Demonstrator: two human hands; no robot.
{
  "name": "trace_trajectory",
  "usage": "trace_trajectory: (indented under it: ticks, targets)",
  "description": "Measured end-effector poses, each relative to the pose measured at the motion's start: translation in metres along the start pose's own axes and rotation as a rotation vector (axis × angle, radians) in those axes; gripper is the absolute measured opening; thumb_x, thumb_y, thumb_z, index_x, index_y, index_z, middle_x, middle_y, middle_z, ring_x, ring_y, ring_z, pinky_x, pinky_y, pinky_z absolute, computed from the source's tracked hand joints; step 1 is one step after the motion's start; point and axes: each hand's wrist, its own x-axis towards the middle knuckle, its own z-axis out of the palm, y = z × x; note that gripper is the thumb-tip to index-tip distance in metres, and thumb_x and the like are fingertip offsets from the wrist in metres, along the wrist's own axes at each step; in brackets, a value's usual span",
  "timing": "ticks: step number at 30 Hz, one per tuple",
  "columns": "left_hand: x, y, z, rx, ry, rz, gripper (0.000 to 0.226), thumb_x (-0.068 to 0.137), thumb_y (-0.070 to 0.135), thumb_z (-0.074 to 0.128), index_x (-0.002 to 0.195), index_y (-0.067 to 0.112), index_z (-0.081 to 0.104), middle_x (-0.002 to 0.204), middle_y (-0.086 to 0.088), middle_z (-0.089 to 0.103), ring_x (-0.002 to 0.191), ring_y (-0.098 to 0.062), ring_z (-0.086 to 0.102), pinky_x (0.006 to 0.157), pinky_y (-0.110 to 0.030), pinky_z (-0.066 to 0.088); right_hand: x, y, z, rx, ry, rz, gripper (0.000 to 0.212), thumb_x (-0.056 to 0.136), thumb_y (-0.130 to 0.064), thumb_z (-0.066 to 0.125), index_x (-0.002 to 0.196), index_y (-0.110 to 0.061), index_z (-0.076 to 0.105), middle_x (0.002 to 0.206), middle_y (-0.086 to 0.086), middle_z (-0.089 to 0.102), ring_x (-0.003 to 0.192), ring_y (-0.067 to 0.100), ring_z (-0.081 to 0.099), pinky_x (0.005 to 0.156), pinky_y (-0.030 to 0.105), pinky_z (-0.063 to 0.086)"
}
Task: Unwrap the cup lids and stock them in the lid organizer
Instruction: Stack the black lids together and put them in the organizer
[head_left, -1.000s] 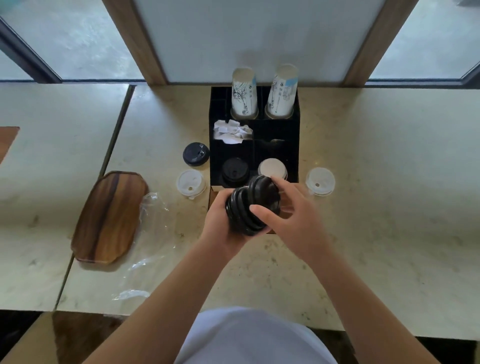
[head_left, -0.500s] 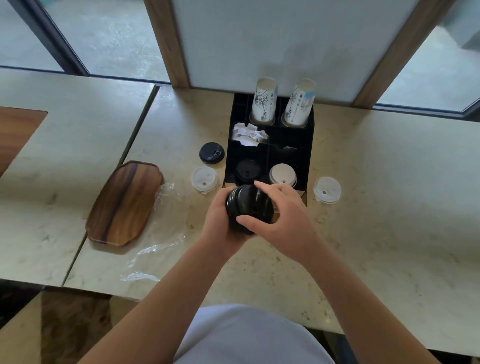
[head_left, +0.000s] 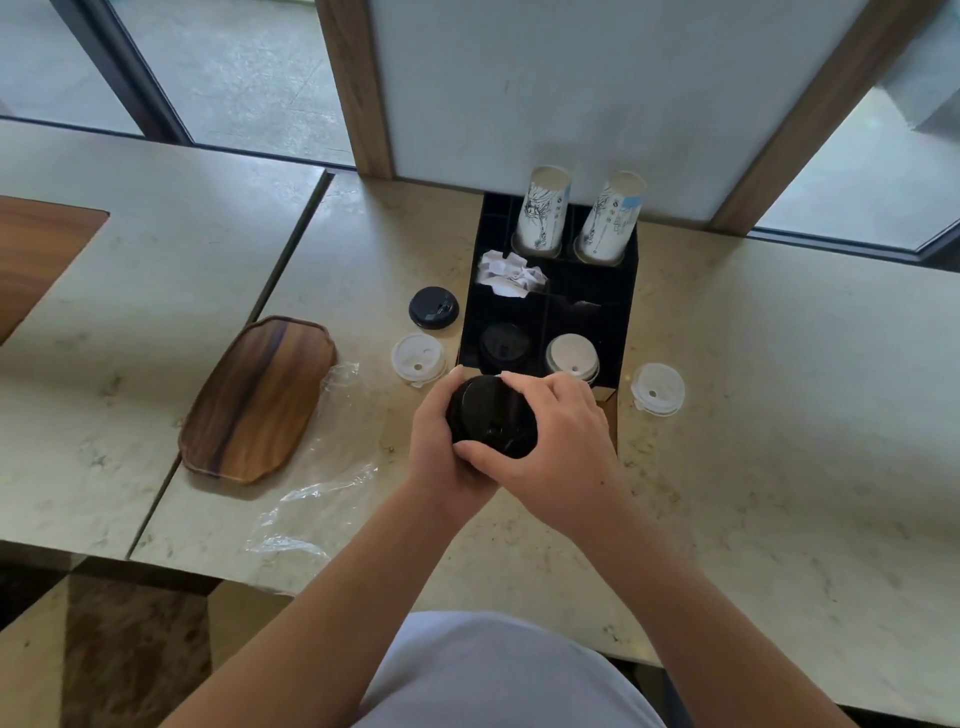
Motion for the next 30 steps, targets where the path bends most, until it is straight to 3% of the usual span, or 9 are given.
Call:
trace_trajectory:
  ticks: [3, 7, 11, 15, 19, 22, 24, 27, 30]
  targets:
    - [-0.002, 0.0, -0.004, -0.014, -0.006, -0.008, 0.067, 0.089, 0.052, 0.062, 0.132, 0.001, 0.062, 0.121, -0.021, 0.068, 0.106, -0.035, 0.071, 0.082, -0.043, 0.061, -0.002, -0.003, 0.004, -0.025, -0.008, 0.011, 0.085, 0.071, -0.083, 0.055, 0.139, -0.033, 0.054, 0.111, -0.009, 0.05, 0.112, 0.011, 0.045, 0.098, 0.033, 0.042]
    - [-0.002, 0.003, -0.016, -0.089, -0.038, -0.015, 0.049, 0.097, 0.05, 0.051, 0.118, 0.01, 0.069, 0.115, -0.018, 0.071, 0.102, -0.033, 0.072, 0.082, -0.043, 0.06, -0.002, -0.004, 0.012, 0.036, -0.06, 0.005, 0.088, 0.074, -0.082, 0.057, 0.143, -0.028, 0.052, 0.115, -0.009, 0.049, 0.113, 0.011, 0.044, 0.102, 0.032, 0.042]
    - [0.0, 0.011, -0.027, -0.192, -0.027, -0.07, 0.045, 0.1, 0.048, 0.044, 0.123, 0.013, 0.062, 0.111, -0.02, 0.07, 0.093, -0.036, 0.073, 0.078, -0.049, 0.061, 0.001, -0.004, 0.025, 0.148, -0.155, 0.013, 0.081, 0.076, -0.075, 0.062, 0.144, -0.032, 0.05, 0.125, -0.015, 0.049, 0.121, 0.008, 0.038, 0.105, 0.027, 0.039]
    - [0.001, 0.02, -0.037, -0.327, -0.025, -0.133, 0.062, 0.102, 0.052, 0.04, 0.122, -0.001, 0.065, 0.114, -0.027, 0.071, 0.095, -0.044, 0.073, 0.08, -0.057, 0.06, 0.007, -0.006, 0.038, 0.209, -0.171, 0.029, 0.078, 0.074, -0.07, 0.068, 0.141, -0.034, 0.05, 0.13, -0.021, 0.052, 0.125, 0.005, 0.036, 0.101, 0.017, 0.03]
    - [0.003, 0.026, -0.048, -0.438, -0.006, -0.163, 0.075, 0.096, 0.06, 0.047, 0.122, -0.007, 0.07, 0.127, -0.03, 0.066, 0.109, -0.047, 0.068, 0.095, -0.06, 0.055, 0.022, -0.01, 0.049, 0.173, -0.222, 0.012, 0.076, 0.073, -0.071, 0.069, 0.138, -0.036, 0.053, 0.125, -0.028, 0.048, 0.123, 0.004, 0.036, 0.094, 0.007, 0.026]
    - [0.009, 0.037, -0.056, -0.444, 0.038, -0.181, 0.07, 0.096, 0.058, 0.05, 0.132, -0.001, 0.061, 0.123, -0.031, 0.067, 0.106, -0.049, 0.069, 0.084, -0.059, 0.059, 0.039, -0.011, 0.054, 0.176, -0.319, -0.001, 0.079, 0.072, -0.074, 0.065, 0.139, -0.034, 0.054, 0.126, -0.026, 0.05, 0.125, 0.006, 0.039, 0.098, 0.013, 0.03]
    - [0.014, 0.044, -0.061, -0.433, 0.066, -0.212, 0.068, 0.098, 0.057, 0.047, 0.132, 0.001, 0.059, 0.118, -0.031, 0.069, 0.101, -0.049, 0.071, 0.074, -0.056, 0.061, 0.054, -0.008, 0.057, 0.226, -0.418, 0.017, 0.079, 0.071, -0.073, 0.069, 0.138, -0.033, 0.055, 0.129, -0.021, 0.056, 0.126, 0.008, 0.043, 0.104, 0.025, 0.04]
    - [0.022, 0.054, -0.069, -0.455, 0.079, -0.262, 0.076, 0.095, 0.063, 0.048, 0.129, -0.003, 0.066, 0.122, -0.03, 0.068, 0.103, -0.048, 0.071, 0.076, -0.055, 0.061, 0.073, -0.007, 0.067, 0.27, -0.532, 0.038, 0.082, 0.069, -0.07, 0.075, 0.139, -0.032, 0.055, 0.125, -0.017, 0.058, 0.122, 0.01, 0.048, 0.101, 0.038, 0.051]
    - [0.031, 0.065, -0.071, -0.432, 0.076, -0.251, 0.069, 0.087, 0.056, 0.064, 0.129, 0.002, 0.067, 0.124, -0.02, 0.068, 0.104, -0.04, 0.07, 0.081, -0.047, 0.06, 0.092, -0.006, 0.078, 0.278, -0.612, 0.051, 0.081, 0.064, -0.071, 0.077, 0.135, -0.041, 0.053, 0.121, -0.018, 0.054, 0.119, 0.006, 0.05, 0.1, 0.034, 0.051]
